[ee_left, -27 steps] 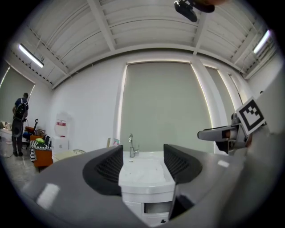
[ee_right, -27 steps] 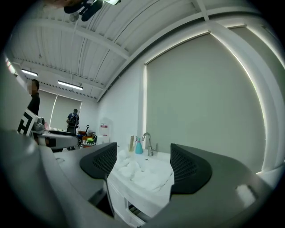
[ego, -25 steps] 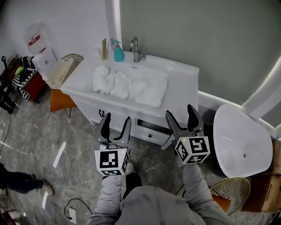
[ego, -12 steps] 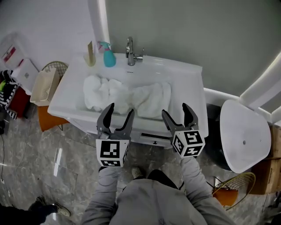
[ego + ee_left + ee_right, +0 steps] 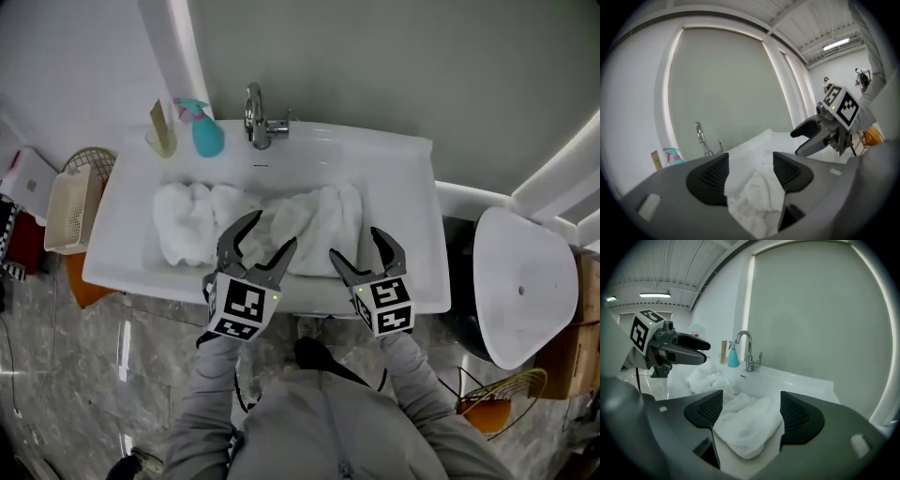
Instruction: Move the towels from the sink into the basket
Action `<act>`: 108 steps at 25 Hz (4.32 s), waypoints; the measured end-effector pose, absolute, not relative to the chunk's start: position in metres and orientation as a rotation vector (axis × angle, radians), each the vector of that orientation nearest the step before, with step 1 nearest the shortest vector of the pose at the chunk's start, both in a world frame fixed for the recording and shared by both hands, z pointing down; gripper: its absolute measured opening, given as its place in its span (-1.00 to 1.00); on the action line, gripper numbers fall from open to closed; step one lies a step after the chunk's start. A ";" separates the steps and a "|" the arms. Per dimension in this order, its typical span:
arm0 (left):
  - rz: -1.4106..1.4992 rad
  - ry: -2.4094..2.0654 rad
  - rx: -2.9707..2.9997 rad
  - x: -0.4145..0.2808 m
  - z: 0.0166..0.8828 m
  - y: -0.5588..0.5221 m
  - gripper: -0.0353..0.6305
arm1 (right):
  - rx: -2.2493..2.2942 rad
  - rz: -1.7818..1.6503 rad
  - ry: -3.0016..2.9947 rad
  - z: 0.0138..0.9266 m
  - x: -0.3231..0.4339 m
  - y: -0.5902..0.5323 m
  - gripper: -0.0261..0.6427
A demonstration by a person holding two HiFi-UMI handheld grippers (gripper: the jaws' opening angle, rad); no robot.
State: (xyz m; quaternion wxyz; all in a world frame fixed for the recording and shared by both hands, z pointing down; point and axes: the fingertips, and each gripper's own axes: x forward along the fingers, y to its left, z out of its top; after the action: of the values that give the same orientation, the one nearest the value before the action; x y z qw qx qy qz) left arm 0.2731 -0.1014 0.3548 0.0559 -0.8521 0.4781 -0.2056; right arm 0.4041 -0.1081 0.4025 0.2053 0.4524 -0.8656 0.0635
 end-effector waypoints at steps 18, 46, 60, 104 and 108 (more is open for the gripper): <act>-1.580 0.154 -2.362 0.320 0.540 -0.176 0.50 | 0.662 0.255 -2.042 0.544 0.358 -0.122 0.60; -1.468 -0.642 -2.077 0.378 0.654 -0.184 0.90 | 0.572 0.390 -1.585 0.637 0.371 -0.138 0.72; -1.386 -0.563 -2.076 0.363 0.640 -0.182 -0.09 | 0.634 0.311 -1.592 0.628 0.373 -0.142 -0.45; -1.772 1.128 -1.770 0.001 0.362 -0.100 -0.33 | 0.292 -1.022 -2.052 0.360 0.044 -0.092 -0.51; -1.795 1.196 -1.685 -0.093 0.339 -0.057 -0.33 | 0.279 -1.111 -2.075 0.340 -0.050 -0.052 -0.51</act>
State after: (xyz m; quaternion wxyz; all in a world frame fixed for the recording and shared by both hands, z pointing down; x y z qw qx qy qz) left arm -0.0932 -0.0574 0.3394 0.2005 -0.6031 0.4281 -0.6425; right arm -0.0498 -0.0521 0.3398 0.3761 0.1092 -0.8111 -0.4345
